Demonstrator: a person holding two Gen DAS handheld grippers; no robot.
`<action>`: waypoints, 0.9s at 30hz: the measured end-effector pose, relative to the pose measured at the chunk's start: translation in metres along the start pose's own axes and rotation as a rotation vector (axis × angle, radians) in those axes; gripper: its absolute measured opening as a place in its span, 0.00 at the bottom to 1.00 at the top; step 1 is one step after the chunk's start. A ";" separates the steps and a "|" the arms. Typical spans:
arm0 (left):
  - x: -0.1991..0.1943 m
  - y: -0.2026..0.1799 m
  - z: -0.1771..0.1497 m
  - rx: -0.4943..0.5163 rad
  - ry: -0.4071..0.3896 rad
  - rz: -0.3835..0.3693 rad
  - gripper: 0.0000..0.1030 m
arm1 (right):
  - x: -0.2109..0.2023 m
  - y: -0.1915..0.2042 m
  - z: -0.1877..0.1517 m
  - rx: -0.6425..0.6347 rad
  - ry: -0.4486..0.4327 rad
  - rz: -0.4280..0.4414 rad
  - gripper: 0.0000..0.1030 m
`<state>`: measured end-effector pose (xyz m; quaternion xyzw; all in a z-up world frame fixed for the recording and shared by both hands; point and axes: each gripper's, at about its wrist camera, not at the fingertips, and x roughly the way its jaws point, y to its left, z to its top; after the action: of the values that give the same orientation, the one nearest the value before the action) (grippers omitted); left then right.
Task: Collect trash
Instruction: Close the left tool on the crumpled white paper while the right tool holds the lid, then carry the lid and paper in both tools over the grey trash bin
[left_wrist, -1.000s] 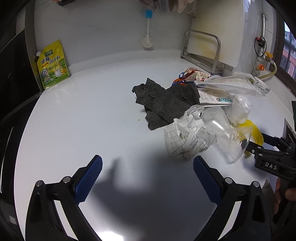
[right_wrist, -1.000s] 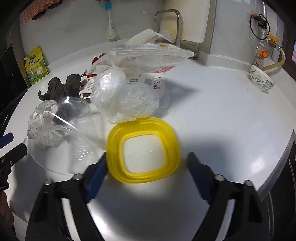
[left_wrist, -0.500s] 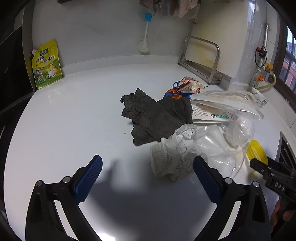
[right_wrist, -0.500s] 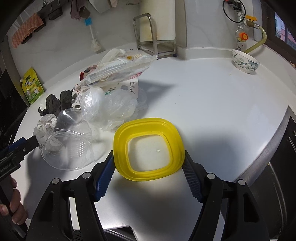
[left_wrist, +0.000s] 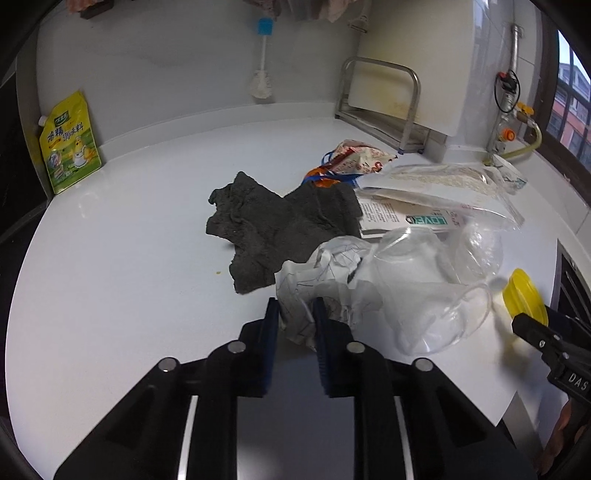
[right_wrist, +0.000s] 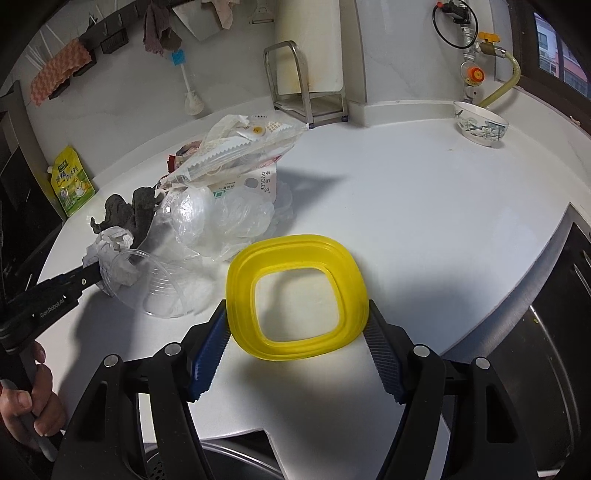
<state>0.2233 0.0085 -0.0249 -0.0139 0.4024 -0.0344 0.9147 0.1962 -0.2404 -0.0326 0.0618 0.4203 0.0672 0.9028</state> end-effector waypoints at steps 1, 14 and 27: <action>-0.002 -0.001 -0.001 0.007 -0.002 0.002 0.13 | -0.002 0.000 -0.001 0.005 -0.003 0.002 0.66; -0.052 0.003 -0.020 0.051 -0.061 -0.017 0.10 | -0.037 0.003 -0.029 0.060 -0.044 0.012 0.66; -0.129 -0.016 -0.084 0.128 -0.098 -0.097 0.10 | -0.106 0.023 -0.101 0.131 -0.100 -0.001 0.66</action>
<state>0.0737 0.0025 0.0138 0.0235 0.3530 -0.1038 0.9296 0.0494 -0.2302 -0.0143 0.1238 0.3781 0.0361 0.9168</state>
